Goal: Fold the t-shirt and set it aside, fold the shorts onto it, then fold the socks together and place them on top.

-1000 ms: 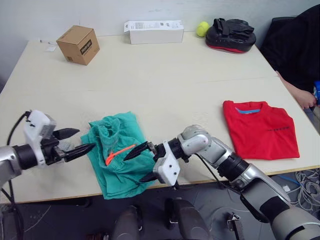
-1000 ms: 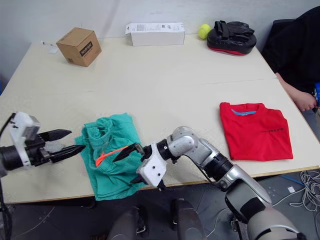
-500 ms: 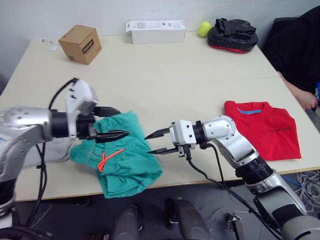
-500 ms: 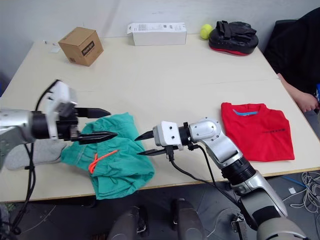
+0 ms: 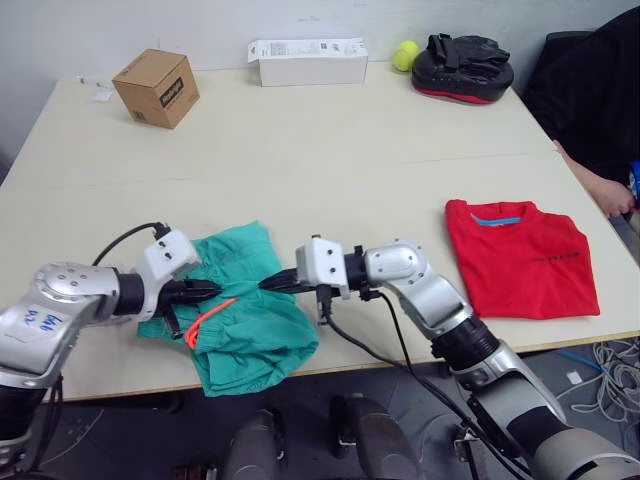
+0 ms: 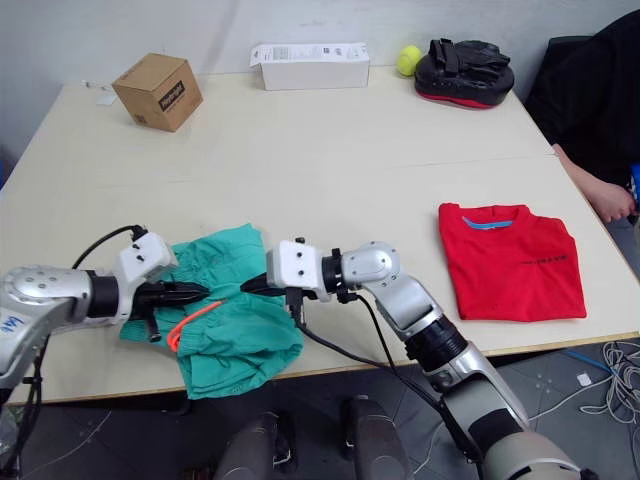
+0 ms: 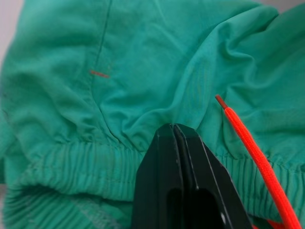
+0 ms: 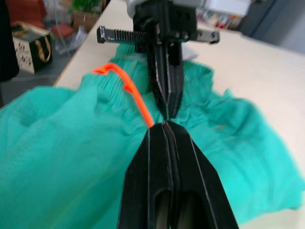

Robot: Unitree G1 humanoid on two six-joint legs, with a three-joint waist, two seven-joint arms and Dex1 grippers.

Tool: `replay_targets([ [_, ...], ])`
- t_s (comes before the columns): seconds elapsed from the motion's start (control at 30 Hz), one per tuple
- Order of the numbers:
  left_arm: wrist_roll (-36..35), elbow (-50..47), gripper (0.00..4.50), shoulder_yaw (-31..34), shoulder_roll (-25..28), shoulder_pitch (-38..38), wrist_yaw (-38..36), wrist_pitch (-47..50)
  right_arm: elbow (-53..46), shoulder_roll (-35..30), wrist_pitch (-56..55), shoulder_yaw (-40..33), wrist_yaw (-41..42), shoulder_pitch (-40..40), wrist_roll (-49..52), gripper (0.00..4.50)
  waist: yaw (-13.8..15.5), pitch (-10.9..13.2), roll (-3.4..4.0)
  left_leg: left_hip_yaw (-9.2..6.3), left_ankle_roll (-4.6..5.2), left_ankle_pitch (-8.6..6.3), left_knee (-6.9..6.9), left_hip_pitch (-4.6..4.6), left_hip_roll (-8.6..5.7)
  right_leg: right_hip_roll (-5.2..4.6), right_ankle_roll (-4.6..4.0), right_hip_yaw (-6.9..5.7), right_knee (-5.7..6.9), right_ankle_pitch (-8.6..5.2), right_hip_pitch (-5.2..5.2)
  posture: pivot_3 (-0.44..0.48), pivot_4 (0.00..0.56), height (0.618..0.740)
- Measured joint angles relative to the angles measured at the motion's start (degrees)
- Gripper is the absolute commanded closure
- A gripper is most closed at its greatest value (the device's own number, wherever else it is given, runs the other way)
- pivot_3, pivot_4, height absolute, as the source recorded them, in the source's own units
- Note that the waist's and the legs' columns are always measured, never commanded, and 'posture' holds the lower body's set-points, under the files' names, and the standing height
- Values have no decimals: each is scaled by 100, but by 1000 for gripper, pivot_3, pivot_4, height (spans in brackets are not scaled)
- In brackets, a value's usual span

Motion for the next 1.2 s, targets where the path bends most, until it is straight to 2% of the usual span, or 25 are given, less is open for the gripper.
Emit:
replay_targets([
  [0.1,210,273,4451,-64,-408,-15,241,-263,414,1,-385,330,62,10,-442,4500,8,-3,-4,1,12,0,7,2,-6,-9,1,-2,4,1,5,0,150,740],
  [0.23,278,325,4451,-16,-586,45,323,-398,654,-364,-1167,484,229,122,-779,4500,21,-3,-3,1,21,3,8,13,-16,-19,9,-3,2,5,21,0,150,740],
  [0.53,552,8,4451,101,-1005,498,841,-541,619,-1370,-2930,235,632,560,-786,4500,21,-4,2,-4,-4,-26,-11,118,-15,-16,10,-8,-37,2,135,0,150,740],
  [0.73,768,-383,4451,77,-1191,739,1142,-469,714,-1572,-3343,96,966,716,-544,4500,35,-4,2,-9,8,-34,-11,131,-14,-17,16,-11,-68,2,167,0,150,740],
  [0.87,783,-460,4451,169,-1230,852,1192,-460,717,-1159,-2564,0,1139,631,-46,4500,31,-2,5,-8,8,-35,-15,131,-10,-17,17,-11,-66,2,164,0,150,740],
  [0.97,790,-467,4451,194,-1231,842,1198,-404,830,-413,-1987,-170,918,123,120,4500,2,1,11,-9,-3,-29,-14,132,-8,-16,13,-11,-45,0,153,0,150,740],
  [1.1,789,-465,4451,168,-1292,776,1184,-378,1238,408,-1631,-164,454,-378,-89,4500,24,-2,10,-18,-8,-30,-20,127,-9,-20,2,-23,-47,-6,152,0,150,740],
  [1.2,787,-461,4451,131,-1324,709,1128,-363,1920,751,-1594,-125,90,-485,-472,4500,55,-2,11,-13,3,-39,-21,118,-17,-32,3,-23,-54,-5,150,0,150,740],
])
